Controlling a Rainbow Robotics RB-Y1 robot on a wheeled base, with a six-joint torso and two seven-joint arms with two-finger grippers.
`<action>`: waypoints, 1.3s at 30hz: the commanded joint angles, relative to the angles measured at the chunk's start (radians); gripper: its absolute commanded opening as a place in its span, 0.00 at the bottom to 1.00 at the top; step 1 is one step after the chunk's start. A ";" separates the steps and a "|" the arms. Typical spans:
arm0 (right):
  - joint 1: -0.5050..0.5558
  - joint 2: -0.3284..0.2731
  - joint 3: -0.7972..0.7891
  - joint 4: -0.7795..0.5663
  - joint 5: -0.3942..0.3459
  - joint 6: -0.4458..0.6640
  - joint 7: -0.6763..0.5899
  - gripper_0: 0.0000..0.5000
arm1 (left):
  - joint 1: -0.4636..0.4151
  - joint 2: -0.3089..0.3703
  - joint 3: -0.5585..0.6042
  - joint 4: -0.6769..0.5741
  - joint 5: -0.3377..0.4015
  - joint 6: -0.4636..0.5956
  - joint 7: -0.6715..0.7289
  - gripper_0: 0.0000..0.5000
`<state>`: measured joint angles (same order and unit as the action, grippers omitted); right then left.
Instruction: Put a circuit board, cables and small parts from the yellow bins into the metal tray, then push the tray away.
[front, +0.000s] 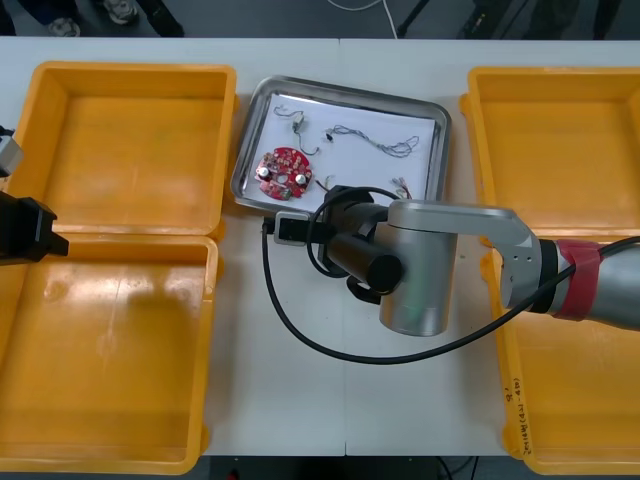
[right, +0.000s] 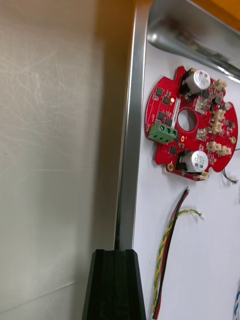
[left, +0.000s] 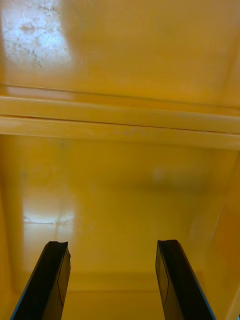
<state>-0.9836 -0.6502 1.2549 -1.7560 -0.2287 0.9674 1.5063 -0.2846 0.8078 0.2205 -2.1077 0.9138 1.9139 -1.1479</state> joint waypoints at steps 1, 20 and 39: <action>-0.040 -0.017 -0.058 -0.085 -0.061 0.103 0.023 0.00 | 0.013 0.045 0.031 -0.032 0.008 0.006 -0.093 1.00; -0.038 0.015 -0.106 -0.211 -0.172 0.359 0.015 0.70 | 0.013 0.045 0.031 -0.032 0.008 0.006 -0.093 1.00; -0.038 0.150 -0.129 -0.082 -0.104 0.416 -0.017 1.00 | 0.013 0.045 0.031 -0.032 0.008 0.006 -0.093 1.00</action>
<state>-0.9921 -0.5536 1.1659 -1.8731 -0.3463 1.3805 1.5059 -0.2846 0.8079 0.2205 -2.1080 0.9138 1.9139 -1.1614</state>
